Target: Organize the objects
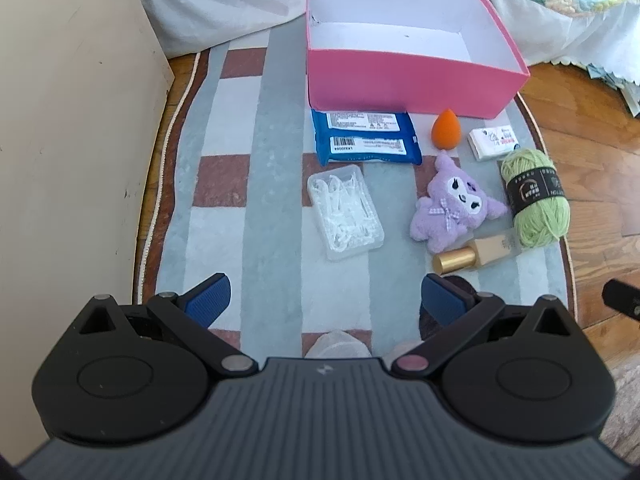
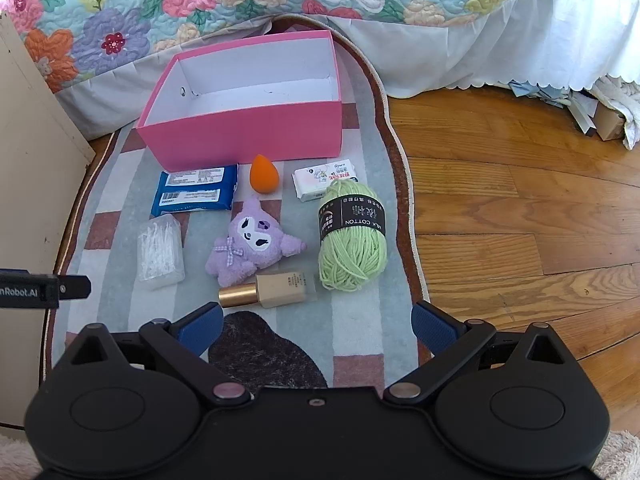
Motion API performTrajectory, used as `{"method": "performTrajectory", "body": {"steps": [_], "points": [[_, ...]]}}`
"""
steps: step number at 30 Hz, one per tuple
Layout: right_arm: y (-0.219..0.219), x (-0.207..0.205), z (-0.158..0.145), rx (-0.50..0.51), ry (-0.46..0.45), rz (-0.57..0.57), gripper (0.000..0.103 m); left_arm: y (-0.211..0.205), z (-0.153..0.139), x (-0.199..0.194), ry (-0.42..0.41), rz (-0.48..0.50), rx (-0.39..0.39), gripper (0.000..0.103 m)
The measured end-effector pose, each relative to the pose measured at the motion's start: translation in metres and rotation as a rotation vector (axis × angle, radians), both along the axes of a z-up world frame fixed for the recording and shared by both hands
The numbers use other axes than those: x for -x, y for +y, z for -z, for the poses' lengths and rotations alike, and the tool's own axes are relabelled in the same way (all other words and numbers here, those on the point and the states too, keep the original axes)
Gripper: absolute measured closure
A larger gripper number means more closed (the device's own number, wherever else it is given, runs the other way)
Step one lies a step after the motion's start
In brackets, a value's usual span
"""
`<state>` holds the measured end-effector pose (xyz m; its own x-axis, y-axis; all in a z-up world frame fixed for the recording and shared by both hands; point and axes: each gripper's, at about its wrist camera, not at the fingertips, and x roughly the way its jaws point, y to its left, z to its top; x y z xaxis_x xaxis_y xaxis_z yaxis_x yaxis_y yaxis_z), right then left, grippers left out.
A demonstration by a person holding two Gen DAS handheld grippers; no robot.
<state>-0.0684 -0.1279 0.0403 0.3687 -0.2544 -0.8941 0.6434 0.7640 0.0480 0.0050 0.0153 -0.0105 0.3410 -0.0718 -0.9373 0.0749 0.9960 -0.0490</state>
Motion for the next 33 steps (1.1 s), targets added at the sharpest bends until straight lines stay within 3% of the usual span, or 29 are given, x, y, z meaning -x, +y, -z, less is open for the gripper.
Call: {"method": "performTrajectory", "body": {"steps": [33], "points": [[0.0013, -0.0017, 0.0022, 0.006, 0.009, -0.021, 0.001, -0.0051, -0.0045, -0.0047, 0.032, 0.059, 0.022, 0.000]]}}
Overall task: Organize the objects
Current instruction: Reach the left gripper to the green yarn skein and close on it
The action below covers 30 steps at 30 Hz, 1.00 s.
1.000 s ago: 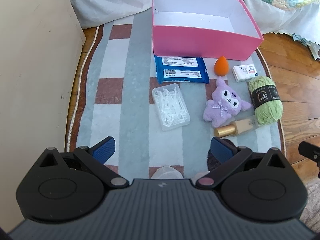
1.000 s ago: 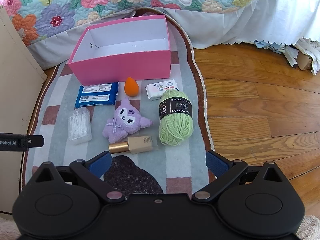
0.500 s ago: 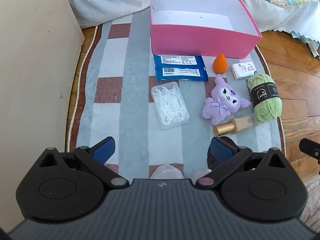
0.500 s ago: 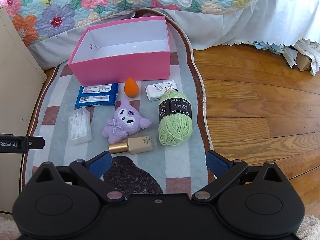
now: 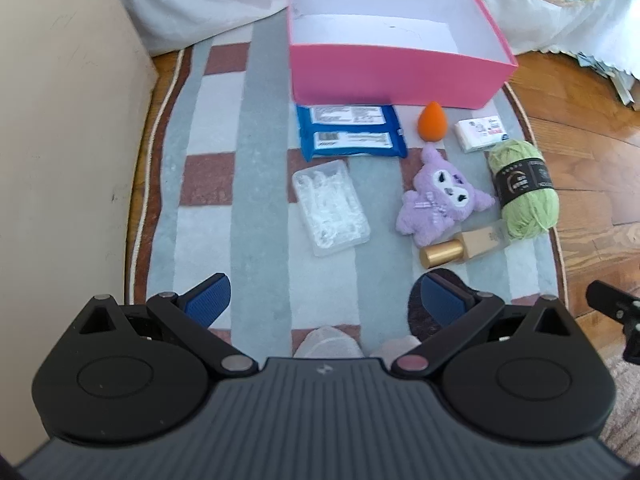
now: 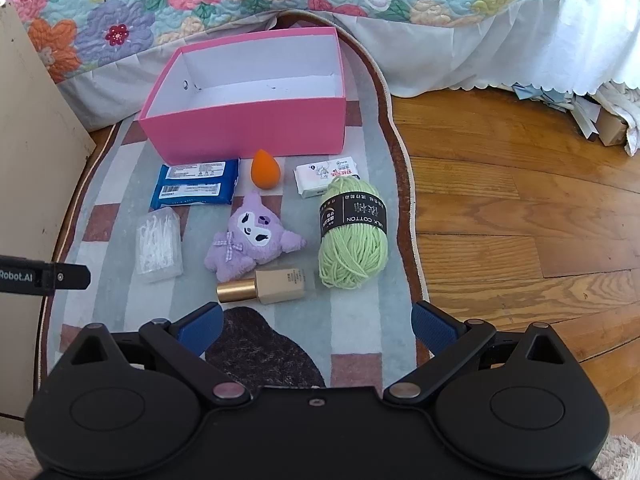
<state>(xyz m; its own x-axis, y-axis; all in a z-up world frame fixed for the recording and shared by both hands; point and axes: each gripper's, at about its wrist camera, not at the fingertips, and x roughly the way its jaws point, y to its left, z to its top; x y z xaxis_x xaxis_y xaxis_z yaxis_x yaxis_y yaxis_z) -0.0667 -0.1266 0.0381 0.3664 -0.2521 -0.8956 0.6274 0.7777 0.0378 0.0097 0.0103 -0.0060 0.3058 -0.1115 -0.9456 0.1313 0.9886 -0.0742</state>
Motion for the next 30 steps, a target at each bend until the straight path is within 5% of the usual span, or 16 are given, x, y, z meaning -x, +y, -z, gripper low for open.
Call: {"method": "performTrajectory", "body": {"steps": [6, 11, 13, 23, 30], "points": [[-0.005, 0.007, -0.019, 0.030, -0.102, -0.056, 0.001, -0.029, -0.030, -0.015, -0.074, 0.111, -0.041, 0.000], [-0.016, 0.025, -0.033, 0.103, -0.312, -0.142, 0.001, -0.056, -0.055, -0.036, -0.147, 0.199, 0.005, 0.000], [-0.023, 0.022, -0.027, 0.125, -0.308, -0.173, 0.001, -0.072, -0.055, -0.047, -0.163, 0.229, 0.034, 0.000], [-0.046, 0.005, 0.023, 0.208, -0.297, -0.267, 0.001, -0.161, -0.005, -0.078, -0.112, 0.430, 0.139, 0.000], [-0.037, -0.007, 0.072, 0.352, -0.229, -0.331, 0.002, -0.184, 0.049, -0.094, -0.056, 0.405, 0.267, 0.000]]}}
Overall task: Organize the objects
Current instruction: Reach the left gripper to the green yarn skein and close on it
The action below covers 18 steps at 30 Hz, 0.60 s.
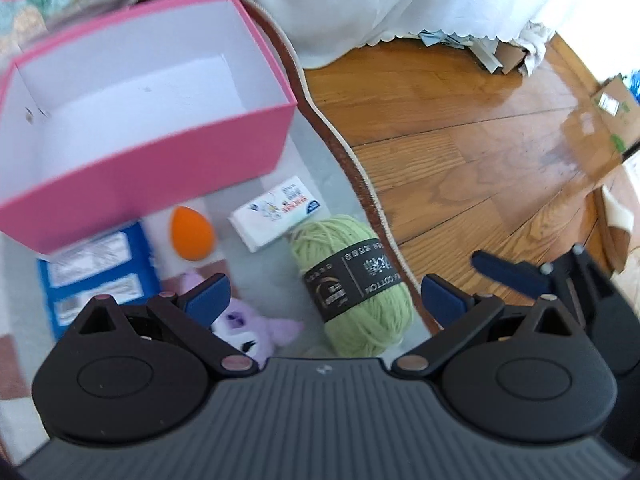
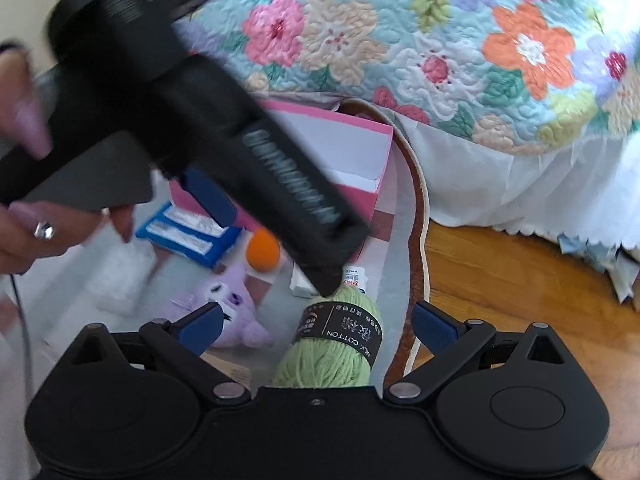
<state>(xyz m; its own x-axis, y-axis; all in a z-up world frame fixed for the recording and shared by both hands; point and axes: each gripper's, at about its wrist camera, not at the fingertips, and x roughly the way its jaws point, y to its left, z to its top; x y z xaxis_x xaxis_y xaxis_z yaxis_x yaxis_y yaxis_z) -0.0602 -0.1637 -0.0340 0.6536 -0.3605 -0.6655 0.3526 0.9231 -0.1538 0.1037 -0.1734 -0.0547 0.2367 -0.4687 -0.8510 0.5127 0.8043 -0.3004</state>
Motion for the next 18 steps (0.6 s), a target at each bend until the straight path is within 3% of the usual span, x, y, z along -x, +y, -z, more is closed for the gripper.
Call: {"method": "performTrajectory", "body": {"steps": [5, 9, 18], "points": [[-0.015, -0.002, 0.029, -0.082, 0.026, 0.093, 0.002, -0.010, 0.030, -0.005, 0.022, -0.006, 0.043, 0.005], [-0.027, -0.004, 0.051, -0.162, 0.082, 0.139, 0.009, -0.019, 0.045, -0.003, 0.037, 0.019, 0.076, 0.009], [-0.049, -0.002, 0.074, -0.421, 0.049, 0.226, 0.008, -0.014, 0.081, -0.011, 0.163, -0.046, 0.145, 0.021]]}}
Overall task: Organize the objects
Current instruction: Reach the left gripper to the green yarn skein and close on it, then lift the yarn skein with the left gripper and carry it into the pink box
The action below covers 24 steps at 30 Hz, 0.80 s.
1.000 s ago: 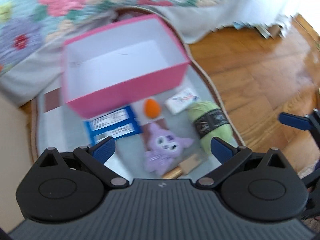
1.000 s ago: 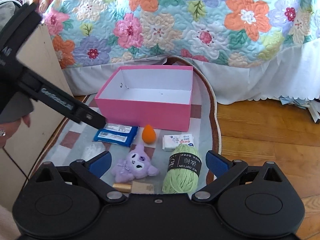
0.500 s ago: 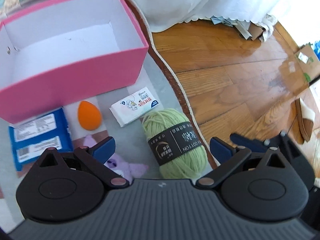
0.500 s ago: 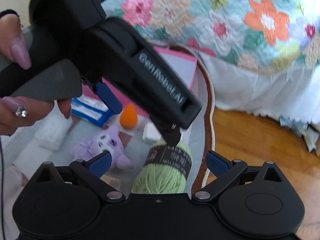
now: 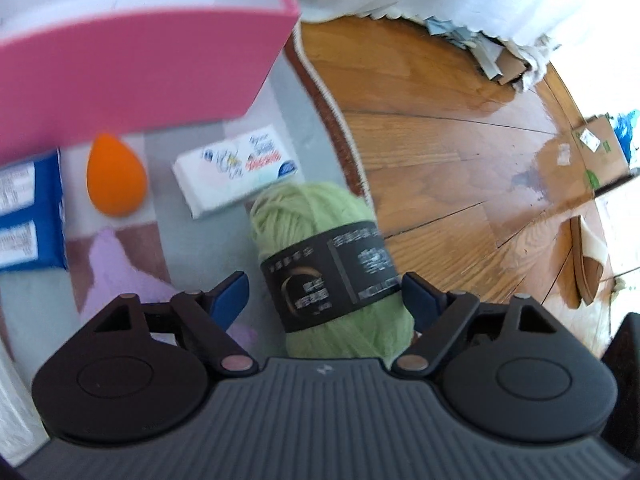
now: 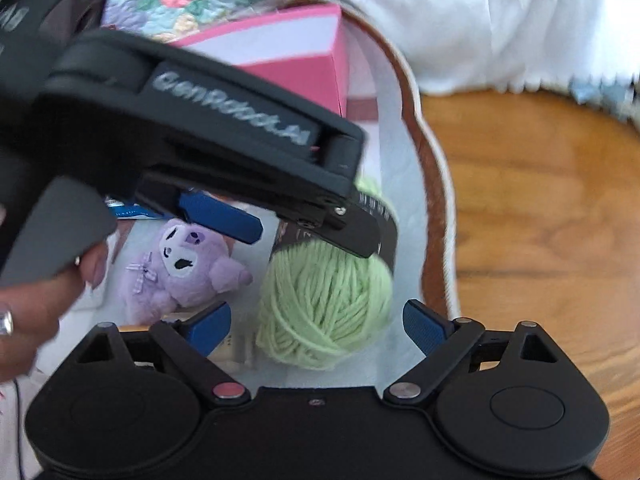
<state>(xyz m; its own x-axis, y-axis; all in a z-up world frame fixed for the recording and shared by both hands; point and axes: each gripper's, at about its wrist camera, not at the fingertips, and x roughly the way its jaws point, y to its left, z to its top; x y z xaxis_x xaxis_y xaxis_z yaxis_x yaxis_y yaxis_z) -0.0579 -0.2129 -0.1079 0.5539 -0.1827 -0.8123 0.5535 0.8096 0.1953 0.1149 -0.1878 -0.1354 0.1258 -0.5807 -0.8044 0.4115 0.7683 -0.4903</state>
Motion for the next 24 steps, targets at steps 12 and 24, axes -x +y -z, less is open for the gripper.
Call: {"method": "performTrajectory", "body": {"steps": [12, 24], "points": [[0.018, 0.012, -0.008, -0.016, -0.030, 0.055, 0.044, 0.011, -0.001, 0.017, -0.020, 0.030, 0.101, 0.043], [0.048, 0.001, -0.082, 0.099, -0.114, -0.047, 0.046, 0.070, -0.093, 0.031, -0.112, 0.061, 0.145, 0.043]]}}
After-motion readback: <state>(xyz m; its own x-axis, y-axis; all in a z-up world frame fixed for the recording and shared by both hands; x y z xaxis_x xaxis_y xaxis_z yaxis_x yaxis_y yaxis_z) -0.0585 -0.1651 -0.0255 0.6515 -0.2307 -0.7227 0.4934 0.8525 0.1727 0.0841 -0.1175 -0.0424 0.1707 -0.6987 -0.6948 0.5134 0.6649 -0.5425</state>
